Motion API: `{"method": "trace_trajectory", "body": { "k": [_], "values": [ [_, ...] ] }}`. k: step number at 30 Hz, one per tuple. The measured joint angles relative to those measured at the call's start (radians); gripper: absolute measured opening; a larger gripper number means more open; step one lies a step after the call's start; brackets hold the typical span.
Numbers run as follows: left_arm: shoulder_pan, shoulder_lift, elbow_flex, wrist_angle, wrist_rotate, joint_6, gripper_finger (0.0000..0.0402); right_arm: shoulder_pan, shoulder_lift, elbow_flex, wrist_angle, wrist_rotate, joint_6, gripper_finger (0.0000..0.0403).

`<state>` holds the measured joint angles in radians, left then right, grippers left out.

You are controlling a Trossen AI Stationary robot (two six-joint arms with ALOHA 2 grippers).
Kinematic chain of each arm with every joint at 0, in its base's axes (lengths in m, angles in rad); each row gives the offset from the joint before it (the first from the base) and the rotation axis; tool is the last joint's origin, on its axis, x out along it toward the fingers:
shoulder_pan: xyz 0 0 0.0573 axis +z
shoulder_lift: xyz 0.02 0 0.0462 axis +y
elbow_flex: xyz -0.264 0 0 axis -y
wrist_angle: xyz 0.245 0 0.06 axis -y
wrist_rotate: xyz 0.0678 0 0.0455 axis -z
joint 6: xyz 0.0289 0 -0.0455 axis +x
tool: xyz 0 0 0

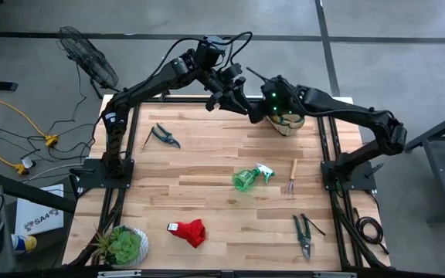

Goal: Pick & Place Garden tools in Gardening bag
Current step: Put the gardening trowel into the gardening bag

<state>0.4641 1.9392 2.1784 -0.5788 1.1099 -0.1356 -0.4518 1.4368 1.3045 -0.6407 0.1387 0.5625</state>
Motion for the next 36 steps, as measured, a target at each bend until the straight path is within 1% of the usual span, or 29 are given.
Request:
{"method": "trace_trajectory", "body": {
  "k": [6,11,14,16,18,20,25,27,29,32,36],
  "values": [
    [0.0,0.0,0.0,0.0,0.0,0.0,0.0154,0.005,0.016,0.0,-0.07,0.105,0.06,0.0003],
    [0.0,0.0,0.0,0.0,-0.001,0.0,0.0154,-0.014,0.023,0.0,-0.093,0.125,0.087,0.0004],
    [0.0,0.0,0.0,0.0,-0.002,0.0,0.0154,-0.022,0.024,0.0,-0.115,0.185,0.122,0.0004],
    [0.0,0.0,0.0,0.0,-0.002,-0.001,0.0154,-0.023,0.024,0.0,-0.11,0.203,0.131,0.0004],
    [0.0,0.0,0.0,0.0,-0.002,-0.001,0.0154,-0.028,0.024,0.0,-0.093,0.184,0.127,0.0004],
    [0.0,0.0,0.0,0.0,-0.002,-0.003,0.0154,-0.029,0.021,0.0,-0.077,0.138,0.125,0.0004],
    [0.0,0.0,0.0,0.001,-0.001,-0.004,0.0154,-0.028,0.014,0.0,-0.035,-0.027,0.085,0.0003],
    [0.001,0.0,0.0,0.004,-0.001,-0.004,0.0154,-0.028,0.016,0.0,-0.038,-0.062,0.065,0.0003],
    [0.001,0.0,0.0,0.007,-0.001,-0.004,0.0154,-0.028,0.021,0.0,-0.057,-0.061,0.062,0.0003],
    [0.001,0.0,0.0,0.006,-0.001,-0.004,0.0154,-0.029,0.026,0.0,-0.068,-0.025,0.061,0.0003],
    [0.001,0.0,0.0,0.006,-0.001,-0.004,0.0154,-0.029,0.026,0.0,-0.066,0.061,0.062,0.0003]
  ]
}}
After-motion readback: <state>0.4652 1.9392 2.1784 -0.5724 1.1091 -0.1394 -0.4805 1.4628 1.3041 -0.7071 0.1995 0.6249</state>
